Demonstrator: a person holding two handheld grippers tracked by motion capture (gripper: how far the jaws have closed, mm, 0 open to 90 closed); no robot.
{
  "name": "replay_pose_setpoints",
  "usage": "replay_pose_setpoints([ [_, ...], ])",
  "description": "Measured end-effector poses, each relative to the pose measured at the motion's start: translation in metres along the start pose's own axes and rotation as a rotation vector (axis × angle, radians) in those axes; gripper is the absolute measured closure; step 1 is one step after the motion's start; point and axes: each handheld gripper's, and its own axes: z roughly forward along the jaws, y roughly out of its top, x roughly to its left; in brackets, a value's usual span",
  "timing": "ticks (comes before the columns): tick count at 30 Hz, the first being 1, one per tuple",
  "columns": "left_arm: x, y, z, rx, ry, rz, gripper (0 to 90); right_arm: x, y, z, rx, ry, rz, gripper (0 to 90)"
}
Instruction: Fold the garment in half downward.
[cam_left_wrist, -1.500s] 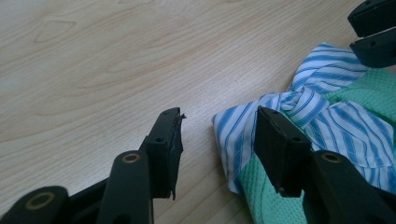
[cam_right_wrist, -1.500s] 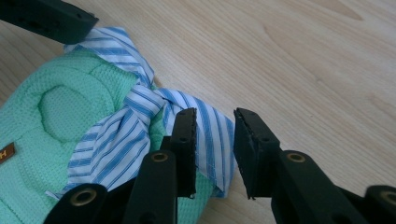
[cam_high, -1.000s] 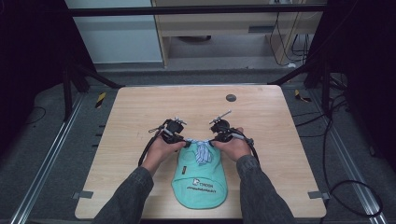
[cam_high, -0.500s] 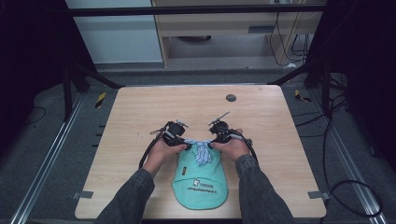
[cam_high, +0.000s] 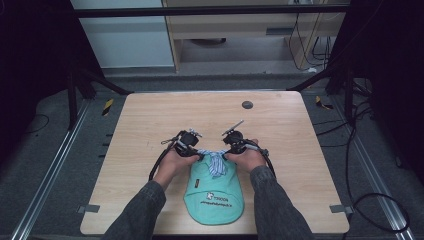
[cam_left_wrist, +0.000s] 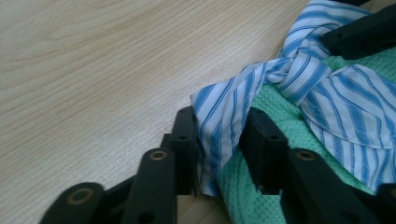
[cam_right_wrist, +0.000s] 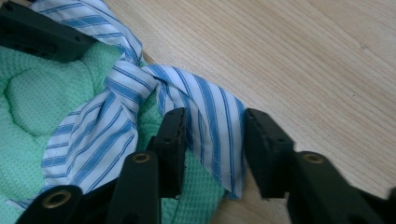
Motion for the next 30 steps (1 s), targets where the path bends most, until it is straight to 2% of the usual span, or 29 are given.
replay_pose_setpoints([
  [4,-0.003,-0.001,0.001,-0.006,-0.012,0.013,80.3,0.002,0.0,0.0,0.006,0.009,-0.011,78.7],
  [6,-0.003,-0.001,0.001,-0.009,-0.011,0.018,82.9,0.004,0.0,0.0,0.01,0.012,-0.01,81.2],
  [10,-0.002,-0.002,-0.001,-0.021,-0.012,0.022,84.0,0.005,0.0,-0.001,0.004,0.005,-0.028,82.3],
  [14,0.0,0.001,-0.01,-0.063,-0.014,0.023,84.5,0.006,0.0,-0.008,-0.025,0.002,-0.04,82.4],
  [20,-0.001,0.006,-0.026,-0.101,0.002,0.056,84.9,0.006,-0.001,-0.023,-0.086,0.009,-0.051,82.3],
  [30,-0.008,0.012,-0.045,-0.152,0.032,0.095,85.2,0.01,-0.001,-0.046,-0.147,0.003,-0.091,82.3],
])
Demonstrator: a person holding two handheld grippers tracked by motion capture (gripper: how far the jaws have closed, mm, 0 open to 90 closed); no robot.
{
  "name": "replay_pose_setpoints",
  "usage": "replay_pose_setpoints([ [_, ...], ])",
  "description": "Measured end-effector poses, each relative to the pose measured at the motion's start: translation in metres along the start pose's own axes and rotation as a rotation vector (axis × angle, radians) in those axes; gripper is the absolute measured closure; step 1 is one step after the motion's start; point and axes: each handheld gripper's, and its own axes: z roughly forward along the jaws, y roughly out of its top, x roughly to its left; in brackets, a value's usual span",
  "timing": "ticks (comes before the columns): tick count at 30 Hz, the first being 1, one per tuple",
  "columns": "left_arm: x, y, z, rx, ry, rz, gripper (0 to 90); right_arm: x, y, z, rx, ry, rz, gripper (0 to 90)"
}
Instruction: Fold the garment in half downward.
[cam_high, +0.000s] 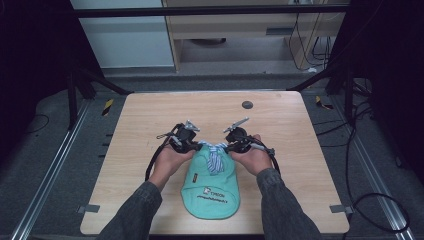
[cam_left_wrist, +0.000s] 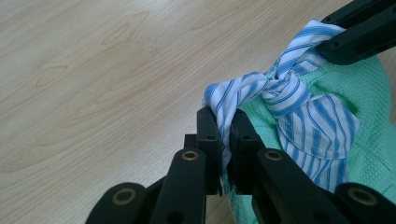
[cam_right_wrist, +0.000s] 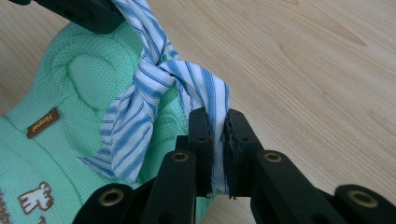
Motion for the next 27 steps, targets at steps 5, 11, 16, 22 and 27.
replay_pose_setpoints([
  [5,-0.002,0.003,-0.004,-0.011,0.002,0.02,85.2,-0.001,0.002,-0.006,-0.007,-0.006,-0.026,82.2],
  [11,-0.002,0.004,-0.006,-0.022,-0.001,0.024,85.2,-0.002,0.003,-0.01,-0.017,-0.008,-0.04,82.3],
  [16,-0.002,0.005,-0.008,-0.022,-0.004,0.031,85.1,-0.002,0.003,-0.012,-0.018,-0.009,-0.048,82.3],
  [22,-0.001,0.006,-0.009,-0.007,-0.018,0.058,85.1,-0.002,0.004,-0.013,-0.004,-0.013,-0.074,82.3],
  [27,-0.002,0.008,-0.01,0.006,-0.022,0.075,85.1,-0.001,0.008,-0.015,0.02,-0.017,-0.105,82.4],
])
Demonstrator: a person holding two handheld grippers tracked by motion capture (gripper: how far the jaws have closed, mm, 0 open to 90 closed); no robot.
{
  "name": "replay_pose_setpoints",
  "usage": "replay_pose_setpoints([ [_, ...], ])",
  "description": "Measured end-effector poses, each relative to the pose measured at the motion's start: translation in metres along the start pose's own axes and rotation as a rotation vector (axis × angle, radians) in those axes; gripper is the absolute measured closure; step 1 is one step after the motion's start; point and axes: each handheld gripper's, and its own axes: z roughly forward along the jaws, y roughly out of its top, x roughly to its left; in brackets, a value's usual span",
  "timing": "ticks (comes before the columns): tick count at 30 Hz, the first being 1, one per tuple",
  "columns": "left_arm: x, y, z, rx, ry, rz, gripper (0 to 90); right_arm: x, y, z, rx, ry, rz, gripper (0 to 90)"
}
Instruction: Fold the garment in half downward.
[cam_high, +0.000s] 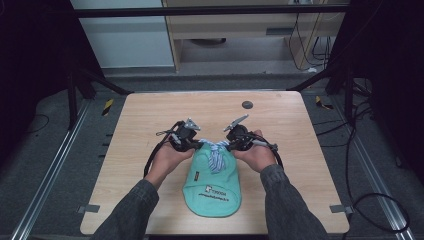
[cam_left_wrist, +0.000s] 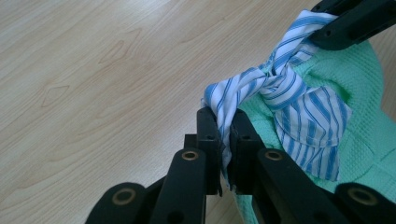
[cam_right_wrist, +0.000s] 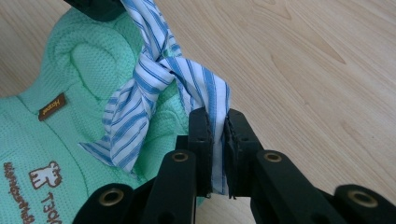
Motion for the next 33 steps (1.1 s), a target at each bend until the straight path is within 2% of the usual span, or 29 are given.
replay_pose_setpoints([
  [16,0.004,0.001,-0.005,0.02,-0.035,0.031,85.2,0.0,0.007,-0.006,0.028,0.007,-0.07,82.4],
  [23,0.006,0.005,-0.008,0.052,-0.046,0.057,85.0,0.0,0.013,-0.009,0.039,0.001,-0.085,82.4],
  [33,0.013,0.013,-0.018,0.051,-0.027,0.066,85.0,0.001,0.023,-0.012,0.02,-0.007,-0.09,82.3],
])
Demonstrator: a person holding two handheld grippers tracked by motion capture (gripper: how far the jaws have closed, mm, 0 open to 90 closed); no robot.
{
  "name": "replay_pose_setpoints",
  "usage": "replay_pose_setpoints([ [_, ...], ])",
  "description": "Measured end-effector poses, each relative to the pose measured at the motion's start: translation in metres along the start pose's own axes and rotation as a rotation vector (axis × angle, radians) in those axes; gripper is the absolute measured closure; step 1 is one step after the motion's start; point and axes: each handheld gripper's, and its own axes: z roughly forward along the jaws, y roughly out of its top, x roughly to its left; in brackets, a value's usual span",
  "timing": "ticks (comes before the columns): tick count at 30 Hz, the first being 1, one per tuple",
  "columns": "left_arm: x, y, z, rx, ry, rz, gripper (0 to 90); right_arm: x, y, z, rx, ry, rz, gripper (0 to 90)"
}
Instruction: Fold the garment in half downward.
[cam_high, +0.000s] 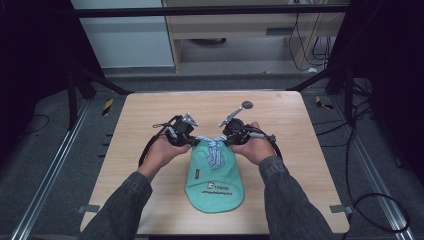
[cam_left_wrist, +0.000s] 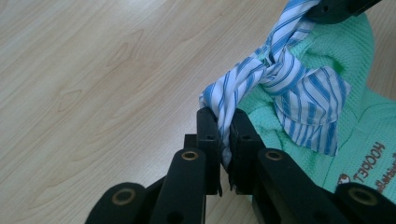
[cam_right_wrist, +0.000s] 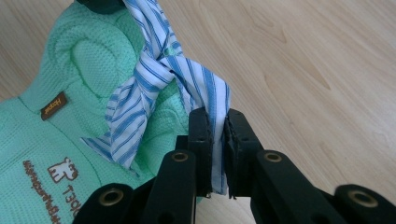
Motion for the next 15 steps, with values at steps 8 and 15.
replay_pose_setpoints([
  [8,0.004,0.008,-0.01,-0.03,0.029,0.005,85.0,-0.004,0.008,-0.005,-0.029,-0.022,-0.002,82.3],
  [15,0.006,0.013,-0.014,-0.031,0.035,0.011,85.0,-0.007,0.014,-0.009,-0.033,-0.032,-0.01,82.3],
])
